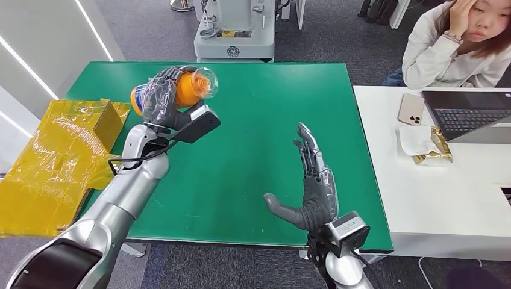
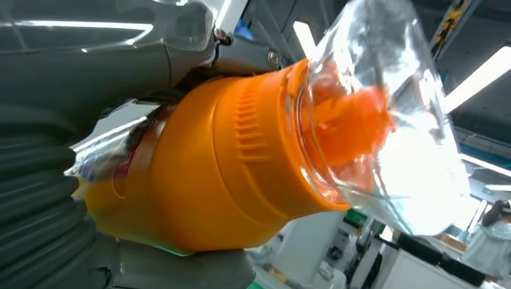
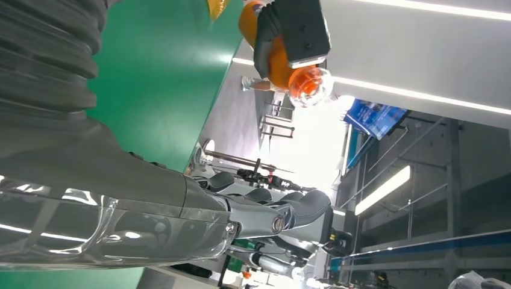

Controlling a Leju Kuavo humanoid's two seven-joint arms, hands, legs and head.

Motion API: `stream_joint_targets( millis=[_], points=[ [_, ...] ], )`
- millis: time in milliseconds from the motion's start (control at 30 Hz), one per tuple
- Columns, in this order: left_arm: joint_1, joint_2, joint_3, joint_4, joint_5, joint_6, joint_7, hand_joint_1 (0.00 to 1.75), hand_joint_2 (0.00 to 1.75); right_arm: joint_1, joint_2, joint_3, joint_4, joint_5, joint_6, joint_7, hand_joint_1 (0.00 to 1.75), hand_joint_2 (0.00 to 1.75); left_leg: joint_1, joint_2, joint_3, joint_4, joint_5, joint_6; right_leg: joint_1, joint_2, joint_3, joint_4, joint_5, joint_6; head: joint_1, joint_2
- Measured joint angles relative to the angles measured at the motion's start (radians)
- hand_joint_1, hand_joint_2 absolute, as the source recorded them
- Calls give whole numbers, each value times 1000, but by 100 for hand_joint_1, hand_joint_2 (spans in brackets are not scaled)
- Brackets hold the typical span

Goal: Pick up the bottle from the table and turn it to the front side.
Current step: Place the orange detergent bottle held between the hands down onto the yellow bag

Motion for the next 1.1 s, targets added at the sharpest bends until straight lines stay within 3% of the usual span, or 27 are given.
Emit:
stream_joint_targets(
  millis=[367,800,1100],
  points=[
    [-53,27,-1,83,-288,37,200,175,175,22,-2,-15,-28,0,-14,3,0,175,0,0,0,0,0,0,0,0,0,0,0,0,0,0],
    [-44,99,22,121,-362,21,271,175,175,96,-14,-103,-106,-6,-36,5,0,175,0,0,0,0,0,0,0,0,0,0,0,0,0,0],
    [10,140,44,136,-482,32,350,175,175,165,-14,-173,-128,4,-33,-10,0,175,0,0,0,0,0,0,0,0,0,0,0,0,0,0]
  ],
)
